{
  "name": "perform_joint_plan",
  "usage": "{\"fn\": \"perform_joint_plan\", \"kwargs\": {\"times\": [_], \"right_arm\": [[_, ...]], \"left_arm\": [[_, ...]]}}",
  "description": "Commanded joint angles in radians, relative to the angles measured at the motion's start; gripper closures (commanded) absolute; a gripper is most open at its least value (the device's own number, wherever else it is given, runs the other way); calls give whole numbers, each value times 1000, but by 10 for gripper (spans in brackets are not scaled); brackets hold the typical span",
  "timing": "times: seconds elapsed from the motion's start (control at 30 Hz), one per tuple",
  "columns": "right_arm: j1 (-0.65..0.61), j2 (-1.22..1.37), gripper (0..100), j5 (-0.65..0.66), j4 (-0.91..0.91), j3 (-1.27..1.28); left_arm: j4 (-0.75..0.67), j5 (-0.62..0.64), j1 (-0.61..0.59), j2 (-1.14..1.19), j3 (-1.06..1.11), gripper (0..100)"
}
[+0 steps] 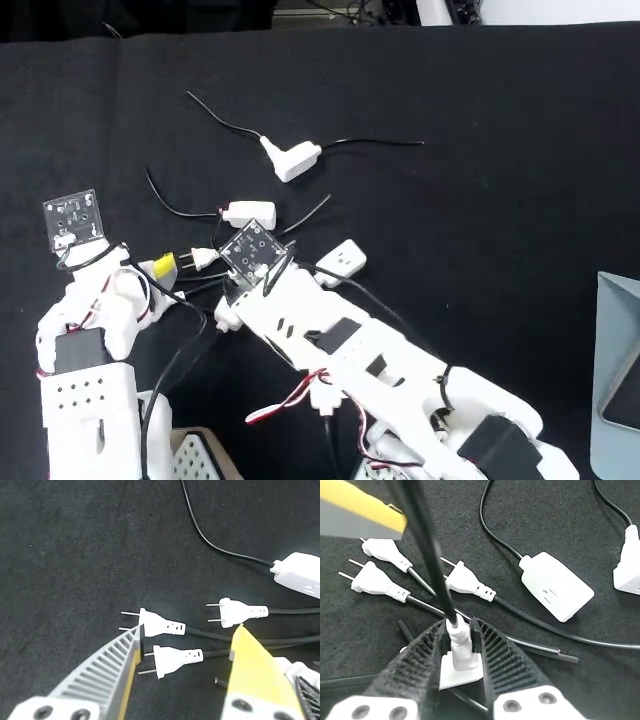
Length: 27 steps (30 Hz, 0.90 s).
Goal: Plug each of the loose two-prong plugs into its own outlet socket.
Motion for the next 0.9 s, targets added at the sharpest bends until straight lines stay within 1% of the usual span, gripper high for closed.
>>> {"fn": "perform_joint_plan", "kwargs": {"times": [0.0, 0.1, 0.2, 0.3, 0.37, 0.47, 0.53, 0.7, 0.87], "right_arm": [[-5, 42, 987, 5, -2, -19], [17, 41, 987, -2, -2, 7], [68, 41, 987, -9, -2, 15], [103, 41, 987, -91, 17, 12], [110, 39, 987, -143, 81, -7], [106, 39, 987, -235, 183, -53], [100, 39, 986, -278, 219, -76], [44, 39, 986, -299, 215, -87], [17, 39, 986, -299, 135, -47]], "left_arm": [[-17, 2, -7, -12, -5, 718], [-17, 2, -7, -12, -5, 718], [-17, 0, -7, -12, -5, 718], [-17, 0, -7, -12, -5, 718], [-17, 0, -7, -12, -5, 718], [-17, 0, -7, -12, -5, 718], [-17, 0, -7, -12, -5, 718], [-18, 0, -7, -14, -5, 718], [-20, 2, -7, -14, -5, 718]]}}
